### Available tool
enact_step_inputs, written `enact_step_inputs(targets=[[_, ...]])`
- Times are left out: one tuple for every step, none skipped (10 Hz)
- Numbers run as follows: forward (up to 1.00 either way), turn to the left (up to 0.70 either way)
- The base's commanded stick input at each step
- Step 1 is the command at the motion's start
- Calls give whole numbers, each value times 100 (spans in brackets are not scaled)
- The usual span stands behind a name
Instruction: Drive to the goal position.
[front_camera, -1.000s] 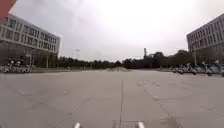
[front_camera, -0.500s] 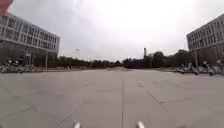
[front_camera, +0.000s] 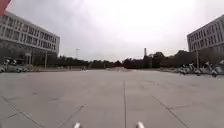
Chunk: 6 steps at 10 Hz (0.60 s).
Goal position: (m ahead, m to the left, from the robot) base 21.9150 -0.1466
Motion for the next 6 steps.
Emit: enact_step_inputs(targets=[[50,0],[50,0],[50,0],[50,0],[50,0],[50,0]])
